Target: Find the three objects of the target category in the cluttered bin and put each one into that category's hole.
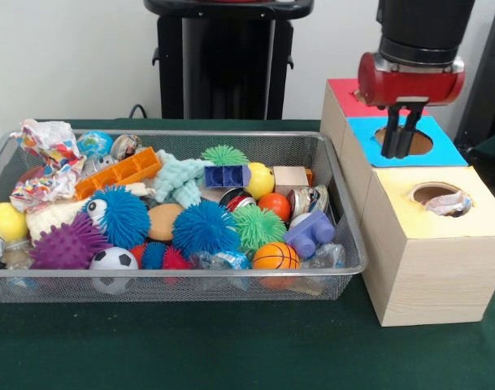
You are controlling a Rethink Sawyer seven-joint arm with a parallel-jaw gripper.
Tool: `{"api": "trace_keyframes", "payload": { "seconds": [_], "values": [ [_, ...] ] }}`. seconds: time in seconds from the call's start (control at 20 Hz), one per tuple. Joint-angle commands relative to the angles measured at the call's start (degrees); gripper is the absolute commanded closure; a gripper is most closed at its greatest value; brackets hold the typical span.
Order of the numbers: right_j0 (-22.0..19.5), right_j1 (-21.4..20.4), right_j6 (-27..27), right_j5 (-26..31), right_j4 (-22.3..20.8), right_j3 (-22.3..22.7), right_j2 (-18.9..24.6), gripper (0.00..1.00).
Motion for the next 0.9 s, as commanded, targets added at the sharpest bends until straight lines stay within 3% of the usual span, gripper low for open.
{"api": "trace_keyframes", "payload": {
  "seconds": [0.05,0.45,0.9],
  "values": [
    [-6.42,-0.08,-4.57,3.05,-0.17,4.86,4.65,1.00],
    [-5.34,-2.05,-1.63,5.45,-0.29,5.45,4.91,1.00],
    [-1.87,1.13,3.74,3.03,0.61,3.29,4.47,1.00]
  ]
}}
